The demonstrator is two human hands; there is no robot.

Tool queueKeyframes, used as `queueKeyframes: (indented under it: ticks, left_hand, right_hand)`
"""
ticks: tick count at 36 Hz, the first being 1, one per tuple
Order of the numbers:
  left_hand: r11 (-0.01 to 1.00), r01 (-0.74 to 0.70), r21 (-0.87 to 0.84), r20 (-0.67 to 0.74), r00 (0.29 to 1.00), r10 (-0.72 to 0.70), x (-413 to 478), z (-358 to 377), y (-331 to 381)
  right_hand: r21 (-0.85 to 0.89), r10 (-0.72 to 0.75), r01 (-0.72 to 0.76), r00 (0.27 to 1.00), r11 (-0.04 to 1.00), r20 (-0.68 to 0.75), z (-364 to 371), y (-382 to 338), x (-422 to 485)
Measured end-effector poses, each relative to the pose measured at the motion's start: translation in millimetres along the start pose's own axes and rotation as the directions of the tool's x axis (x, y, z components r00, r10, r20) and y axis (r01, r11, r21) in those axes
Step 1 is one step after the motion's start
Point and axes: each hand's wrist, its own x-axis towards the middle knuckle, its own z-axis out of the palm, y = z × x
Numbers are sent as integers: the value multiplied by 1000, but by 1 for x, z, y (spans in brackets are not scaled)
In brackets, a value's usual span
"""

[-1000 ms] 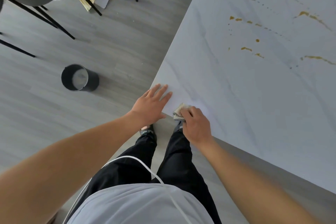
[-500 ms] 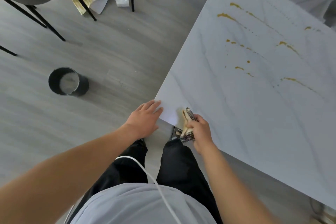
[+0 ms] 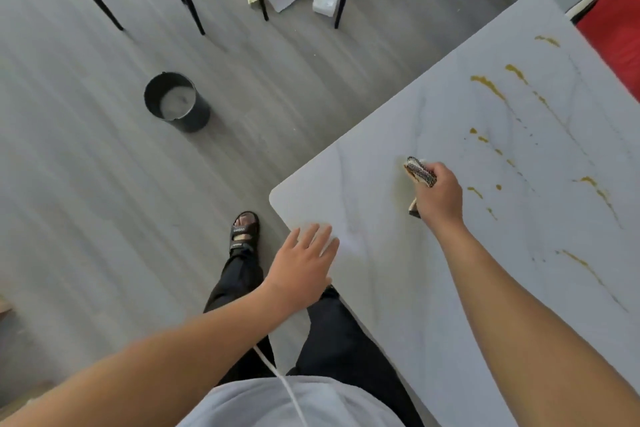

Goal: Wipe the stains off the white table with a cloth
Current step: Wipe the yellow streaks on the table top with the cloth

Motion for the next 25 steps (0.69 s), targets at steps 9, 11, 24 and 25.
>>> queueKeyframes:
  ticks: [9,11,24,25]
  left_hand:
    - [999,-6,-31,99,995,9,15,35,57]
    - [999,-39,8,97,995,38,19,37,62]
    - [995,6,96,149,989,-20,27,40,71]
    - [995,5,98,159,987,-20,27,39,71]
  right_hand:
    - [-144,-227,216,972,966,-64,3,11,61]
    - [-95,-225,216,970,972,-96,12,15,68]
    - [-301,-525,539,841,787,131,77,24,15]
    - [-311,-606,648,761,696,230,79,27,9]
